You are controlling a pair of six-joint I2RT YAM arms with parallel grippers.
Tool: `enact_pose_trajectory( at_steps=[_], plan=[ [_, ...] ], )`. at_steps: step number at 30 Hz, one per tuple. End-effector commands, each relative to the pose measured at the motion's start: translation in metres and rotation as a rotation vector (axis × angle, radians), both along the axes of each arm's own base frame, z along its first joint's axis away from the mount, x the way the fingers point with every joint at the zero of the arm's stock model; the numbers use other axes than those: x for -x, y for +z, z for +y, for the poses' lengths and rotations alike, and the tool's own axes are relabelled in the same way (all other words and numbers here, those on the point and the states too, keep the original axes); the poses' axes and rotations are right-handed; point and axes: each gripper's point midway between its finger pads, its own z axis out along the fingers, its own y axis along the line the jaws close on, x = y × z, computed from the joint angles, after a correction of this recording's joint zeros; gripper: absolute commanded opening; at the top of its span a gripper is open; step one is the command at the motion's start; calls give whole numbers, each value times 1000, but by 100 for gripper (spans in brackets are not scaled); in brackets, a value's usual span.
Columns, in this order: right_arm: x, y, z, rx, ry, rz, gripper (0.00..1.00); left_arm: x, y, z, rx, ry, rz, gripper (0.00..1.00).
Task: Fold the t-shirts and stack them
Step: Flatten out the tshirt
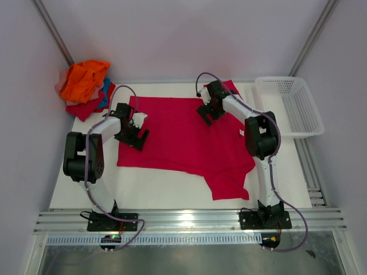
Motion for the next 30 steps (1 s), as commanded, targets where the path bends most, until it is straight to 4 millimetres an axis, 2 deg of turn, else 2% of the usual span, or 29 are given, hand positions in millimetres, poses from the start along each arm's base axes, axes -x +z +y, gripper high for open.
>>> enact_pose_trajectory(
  at_steps=[1,9,10,14,22,30],
  plan=[
    [-14,19,5,-7,-16,-46,99,-6,14,-2,19,-15,-38,99],
    [-19,9,5,12,-39,-15,99,-4,62,-31,181,-105,-93,99],
    [-21,9,5,14,-42,-17,99,0,68,-37,213,-132,-89,99],
    [-28,12,5,19,-45,-31,99,16,82,-40,227,-211,-32,99],
    [-43,12,7,30,-57,-58,99,34,86,-33,194,-264,26,99],
    [-49,14,13,10,-52,-58,99,33,91,-32,185,-250,24,99]
  ],
)
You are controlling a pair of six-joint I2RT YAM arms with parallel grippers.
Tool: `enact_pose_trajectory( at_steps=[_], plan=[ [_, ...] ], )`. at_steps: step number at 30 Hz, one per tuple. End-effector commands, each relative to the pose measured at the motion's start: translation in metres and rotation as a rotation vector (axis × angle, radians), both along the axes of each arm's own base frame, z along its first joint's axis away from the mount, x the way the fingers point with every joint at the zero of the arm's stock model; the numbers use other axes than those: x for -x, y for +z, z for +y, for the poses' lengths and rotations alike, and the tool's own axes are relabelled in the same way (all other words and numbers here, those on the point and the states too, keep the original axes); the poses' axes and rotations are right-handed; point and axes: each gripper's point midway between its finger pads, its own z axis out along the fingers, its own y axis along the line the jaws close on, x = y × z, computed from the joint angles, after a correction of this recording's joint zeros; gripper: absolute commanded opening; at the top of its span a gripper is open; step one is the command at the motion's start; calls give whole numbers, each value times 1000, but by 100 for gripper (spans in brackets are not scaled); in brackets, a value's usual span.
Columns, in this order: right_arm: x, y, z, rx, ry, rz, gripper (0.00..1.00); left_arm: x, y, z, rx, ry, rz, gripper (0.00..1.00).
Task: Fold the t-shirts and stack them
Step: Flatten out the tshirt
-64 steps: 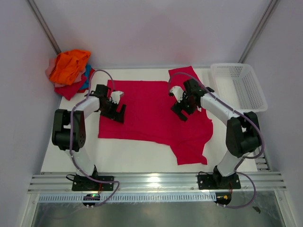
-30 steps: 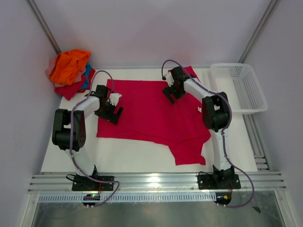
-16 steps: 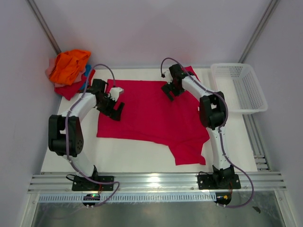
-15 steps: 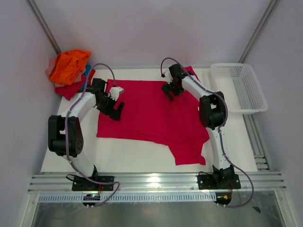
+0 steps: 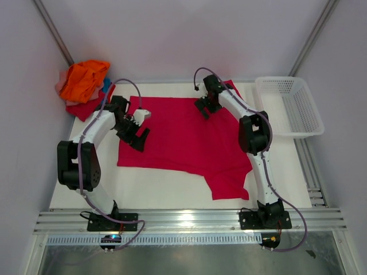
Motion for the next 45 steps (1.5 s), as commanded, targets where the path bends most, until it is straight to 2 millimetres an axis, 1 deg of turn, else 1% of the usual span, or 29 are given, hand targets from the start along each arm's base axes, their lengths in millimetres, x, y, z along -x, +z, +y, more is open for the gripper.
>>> enact_pose_trajectory(
  at_steps=[1,6,9,11,12,13,14,15,16,17,18,19,20,21,22,24,26,27,28,29,30,32,33,36,37,39,40,44,45],
  plan=[
    [-10,11,4,-9,-13,-37,99,-5,22,-1,12,-11,-53,99],
    [-15,12,2,-16,-32,-48,99,-8,22,-3,21,8,-54,99],
    [-19,14,-3,-13,-56,-60,100,-8,18,-4,22,18,-40,99],
    [-17,19,-4,-20,-71,-66,99,-8,13,-1,11,39,-37,99],
    [-17,24,-2,-32,-72,-83,99,-12,12,-3,16,56,-52,99],
    [-10,18,-6,-28,-75,-65,99,-14,11,-2,17,65,-60,99],
    [-9,40,-4,-52,-71,-108,100,-15,8,-3,19,73,-59,99],
    [-11,49,-2,-71,-66,-140,99,-20,7,-4,29,87,-75,99],
    [-3,44,-6,-63,-72,-129,99,-23,7,-6,35,95,-78,99],
    [-2,64,-7,-72,-71,-169,99,-26,4,-6,37,103,-75,99],
    [-6,72,-10,-71,-78,-205,99,-30,3,-6,37,112,-78,99],
    [-2,70,-20,-31,-108,-218,99,-36,3,-8,45,129,-88,99],
    [-3,85,-25,-20,-119,-257,99,-41,4,-8,47,139,-97,99],
    [-4,89,-28,-9,-129,-280,99,-45,2,-8,45,153,-96,99],
    [1,85,-32,6,-134,-270,99,-52,6,-11,59,178,-113,99],
    [10,90,-35,4,-140,-259,99,-57,10,-13,76,194,-126,99],
    [25,78,-36,5,-127,-211,99,-54,16,-21,121,176,-122,99],
    [30,82,-37,2,-118,-210,99,-50,18,-23,132,158,-114,99],
    [40,70,-40,13,-110,-177,99,-46,19,-25,143,145,-99,99],
    [42,68,-41,15,-109,-178,99,-38,17,-24,130,125,-78,99],
    [49,59,-45,35,-97,-158,99,-34,15,-24,123,113,-66,99],
    [51,52,-52,66,-110,-151,99,-26,6,-20,90,104,-48,99],
    [52,45,-58,97,-125,-141,99,-20,-1,-18,79,100,-31,99],
    [52,35,-75,155,-169,-126,99,-15,-10,-15,61,93,-29,99],
    [51,28,-77,168,-179,-112,99,-13,-14,-14,55,91,-19,99],
    [53,22,-87,178,-216,-82,99,-12,-23,-10,27,94,-3,99],
    [58,15,-93,191,-230,-41,99,-12,-29,-7,13,97,13,99],
    [64,14,-116,250,-260,-20,99,-14,-45,6,-66,109,18,99],
    [68,10,-123,270,-266,-8,99,-16,-49,11,-91,123,10,99]
  ],
)
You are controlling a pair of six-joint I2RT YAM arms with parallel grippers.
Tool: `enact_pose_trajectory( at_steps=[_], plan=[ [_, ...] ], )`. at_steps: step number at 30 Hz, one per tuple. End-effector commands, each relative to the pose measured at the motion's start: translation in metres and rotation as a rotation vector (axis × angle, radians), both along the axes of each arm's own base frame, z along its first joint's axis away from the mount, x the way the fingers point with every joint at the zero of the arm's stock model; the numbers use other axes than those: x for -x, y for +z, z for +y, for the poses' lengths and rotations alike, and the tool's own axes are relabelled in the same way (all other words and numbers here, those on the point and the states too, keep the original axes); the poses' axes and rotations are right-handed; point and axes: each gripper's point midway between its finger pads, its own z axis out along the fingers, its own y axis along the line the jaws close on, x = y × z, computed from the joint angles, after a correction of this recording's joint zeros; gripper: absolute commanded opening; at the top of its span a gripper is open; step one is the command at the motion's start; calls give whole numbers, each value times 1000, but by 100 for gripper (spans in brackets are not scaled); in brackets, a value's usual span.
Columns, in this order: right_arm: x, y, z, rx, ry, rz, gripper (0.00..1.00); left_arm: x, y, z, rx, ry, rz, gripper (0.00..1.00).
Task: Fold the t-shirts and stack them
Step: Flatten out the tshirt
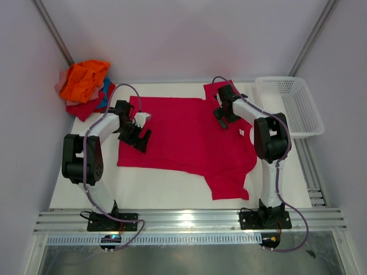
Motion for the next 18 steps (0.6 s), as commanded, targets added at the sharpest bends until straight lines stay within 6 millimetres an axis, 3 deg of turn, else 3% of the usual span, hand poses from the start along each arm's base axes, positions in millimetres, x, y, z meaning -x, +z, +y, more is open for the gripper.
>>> enact_pose_trajectory(
  at_steps=[1,6,9,18],
  plan=[
    [8,6,-33,103,-67,16,99,-6,-15,14,-84,8,-18,99],
    [21,-2,-67,171,-123,46,99,-7,-33,24,-142,42,-5,99],
    [28,-10,-76,177,-146,72,99,-9,-44,31,-185,62,7,99],
    [26,-4,-80,192,-144,49,99,-6,-62,42,-253,88,45,99]
  ],
)
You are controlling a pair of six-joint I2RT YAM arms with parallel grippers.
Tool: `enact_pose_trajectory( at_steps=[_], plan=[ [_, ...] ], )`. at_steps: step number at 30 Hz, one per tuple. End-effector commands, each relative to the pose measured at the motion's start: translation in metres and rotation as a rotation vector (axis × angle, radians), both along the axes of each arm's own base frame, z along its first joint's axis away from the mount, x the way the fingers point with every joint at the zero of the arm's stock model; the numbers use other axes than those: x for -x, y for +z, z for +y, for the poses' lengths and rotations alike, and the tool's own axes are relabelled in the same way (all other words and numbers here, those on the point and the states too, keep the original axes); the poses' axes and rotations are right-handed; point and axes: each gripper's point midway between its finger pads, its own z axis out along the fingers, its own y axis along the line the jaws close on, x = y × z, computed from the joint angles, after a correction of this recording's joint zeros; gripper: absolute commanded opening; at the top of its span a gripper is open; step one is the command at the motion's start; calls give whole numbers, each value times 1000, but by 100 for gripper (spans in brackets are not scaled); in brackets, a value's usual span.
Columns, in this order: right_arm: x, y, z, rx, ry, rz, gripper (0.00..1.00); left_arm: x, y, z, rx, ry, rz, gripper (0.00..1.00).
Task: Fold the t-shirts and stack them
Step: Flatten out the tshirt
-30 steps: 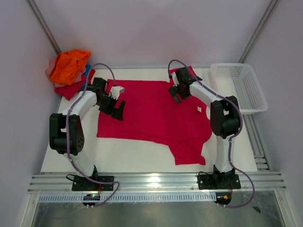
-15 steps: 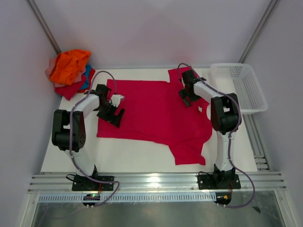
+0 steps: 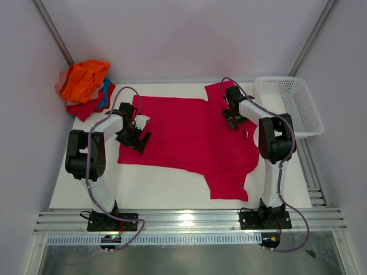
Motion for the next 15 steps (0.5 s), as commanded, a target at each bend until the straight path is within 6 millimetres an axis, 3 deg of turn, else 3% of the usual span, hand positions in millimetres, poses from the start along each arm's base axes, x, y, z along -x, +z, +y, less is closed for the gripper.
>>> enact_pose_trajectory(
  at_steps=[1,12,15],
  plan=[
    [14,-4,-20,64,-24,52,99,4,-27,15,-64,26,44,99],
    [-26,-4,-6,10,-23,24,99,33,-1,14,-46,-25,108,99],
    [-36,11,2,-23,-15,-1,99,42,10,16,-47,-49,118,99]
  ],
)
